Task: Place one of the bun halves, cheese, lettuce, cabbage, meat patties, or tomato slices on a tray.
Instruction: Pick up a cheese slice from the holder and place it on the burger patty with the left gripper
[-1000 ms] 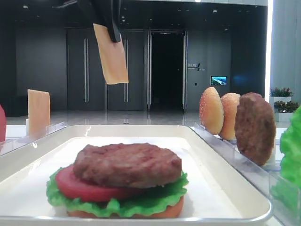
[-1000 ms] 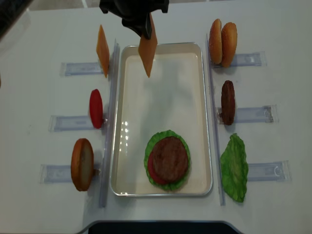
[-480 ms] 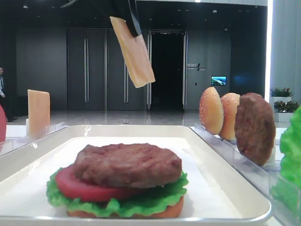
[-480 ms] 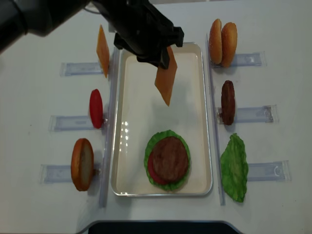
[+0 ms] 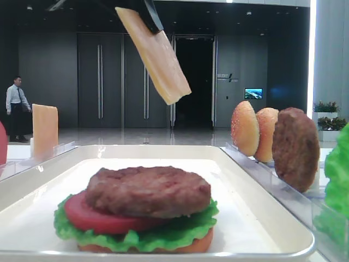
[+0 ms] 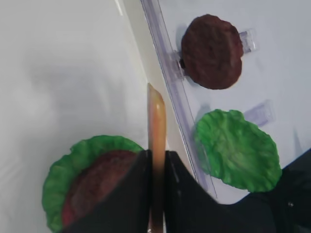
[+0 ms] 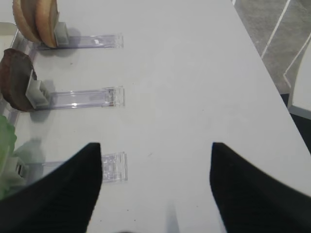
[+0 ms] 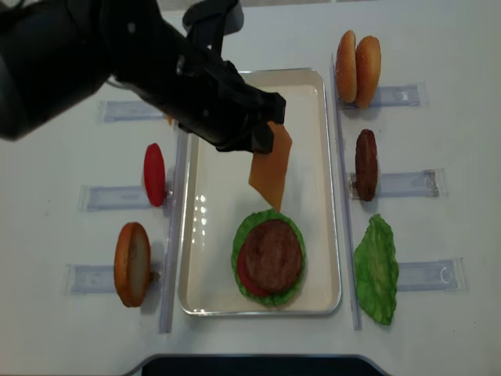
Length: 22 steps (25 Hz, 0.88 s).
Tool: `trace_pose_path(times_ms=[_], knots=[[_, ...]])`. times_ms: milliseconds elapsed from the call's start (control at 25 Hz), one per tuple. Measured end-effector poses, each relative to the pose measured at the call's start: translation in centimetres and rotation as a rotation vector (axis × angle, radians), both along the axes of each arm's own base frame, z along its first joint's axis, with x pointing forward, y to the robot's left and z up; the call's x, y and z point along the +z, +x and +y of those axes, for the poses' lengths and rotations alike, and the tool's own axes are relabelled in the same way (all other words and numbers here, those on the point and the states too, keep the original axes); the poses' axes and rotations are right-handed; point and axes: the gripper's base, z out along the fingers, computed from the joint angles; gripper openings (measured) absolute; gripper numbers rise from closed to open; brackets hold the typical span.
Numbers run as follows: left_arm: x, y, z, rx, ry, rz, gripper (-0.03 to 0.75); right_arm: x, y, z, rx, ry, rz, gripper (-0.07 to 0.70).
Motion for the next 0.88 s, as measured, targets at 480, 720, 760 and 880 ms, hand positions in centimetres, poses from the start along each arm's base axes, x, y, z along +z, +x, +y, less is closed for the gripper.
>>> trace_pose_path(times_ms=[480, 720, 760, 880], knots=[[-2.9, -3.5, 0.6, -0.084, -0.186, 0.042, 0.035, 0.0, 0.0, 0.0, 0.0, 0.0, 0.0, 0.481], [-4.3, -4.7, 1.4, -0.079, -0.194, 0.081, 0.035, 0.0, 0.0, 0.0, 0.0, 0.0, 0.0, 0.481], [-4.7, -4.9, 1.5, -0.079, -0.191, 0.088, 0.035, 0.0, 0.0, 0.0, 0.0, 0.0, 0.0, 0.481], [-5.4, -5.5, 1.8, -0.082, -0.186, 0.107, 0.035, 0.0, 0.0, 0.0, 0.0, 0.0, 0.0, 0.481]])
